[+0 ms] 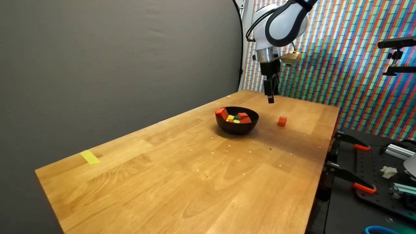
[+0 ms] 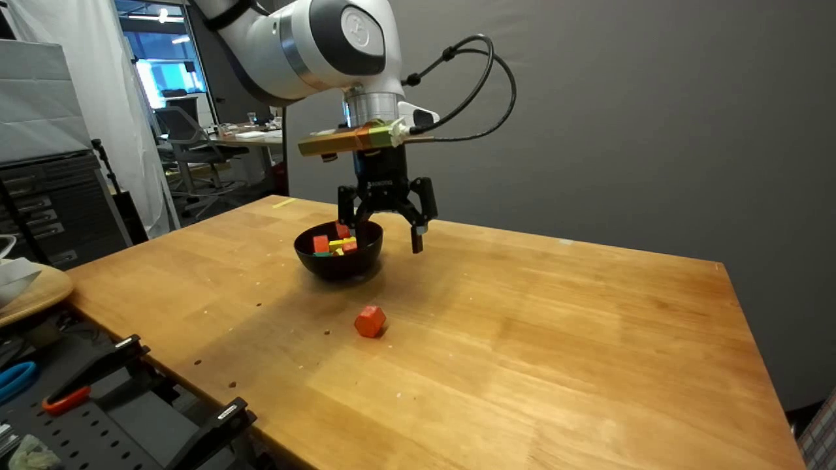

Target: Put the blocks in the bowl

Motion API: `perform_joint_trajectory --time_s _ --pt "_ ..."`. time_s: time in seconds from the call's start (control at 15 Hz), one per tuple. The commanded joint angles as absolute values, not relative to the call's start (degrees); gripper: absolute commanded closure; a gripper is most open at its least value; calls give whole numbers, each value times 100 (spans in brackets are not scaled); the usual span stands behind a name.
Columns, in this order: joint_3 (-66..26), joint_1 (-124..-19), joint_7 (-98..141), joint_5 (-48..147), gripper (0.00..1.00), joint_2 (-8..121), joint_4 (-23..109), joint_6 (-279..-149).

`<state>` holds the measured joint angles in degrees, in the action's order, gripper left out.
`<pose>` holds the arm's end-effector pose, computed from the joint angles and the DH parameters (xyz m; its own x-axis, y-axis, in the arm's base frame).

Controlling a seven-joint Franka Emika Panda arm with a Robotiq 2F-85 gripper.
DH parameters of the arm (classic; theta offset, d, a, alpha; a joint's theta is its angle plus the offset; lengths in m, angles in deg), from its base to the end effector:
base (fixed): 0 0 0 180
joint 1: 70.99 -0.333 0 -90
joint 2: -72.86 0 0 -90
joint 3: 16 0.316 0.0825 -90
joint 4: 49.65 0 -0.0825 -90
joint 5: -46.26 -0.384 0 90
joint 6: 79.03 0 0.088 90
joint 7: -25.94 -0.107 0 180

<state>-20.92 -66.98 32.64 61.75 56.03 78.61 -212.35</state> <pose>0.5157 -0.0866 0.2222 0.9597 0.1447 -0.2409 0.1841 -0.9714 0.1499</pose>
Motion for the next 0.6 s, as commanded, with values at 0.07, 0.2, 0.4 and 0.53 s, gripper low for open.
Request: perform_joint_trajectory --time_s 0.07,0.2,0.4,0.53 --pt "-2332 -6749 2342 6339 0 5692 8389 -22436" --pt "-2155 -6487 3368 6079 0 5914 8731 -22764" --pt "-2192 -6285 4411 6230 0 6414 9355 -23166" --pt "-2168 -6156 5102 6196 0 6690 9705 -23374"
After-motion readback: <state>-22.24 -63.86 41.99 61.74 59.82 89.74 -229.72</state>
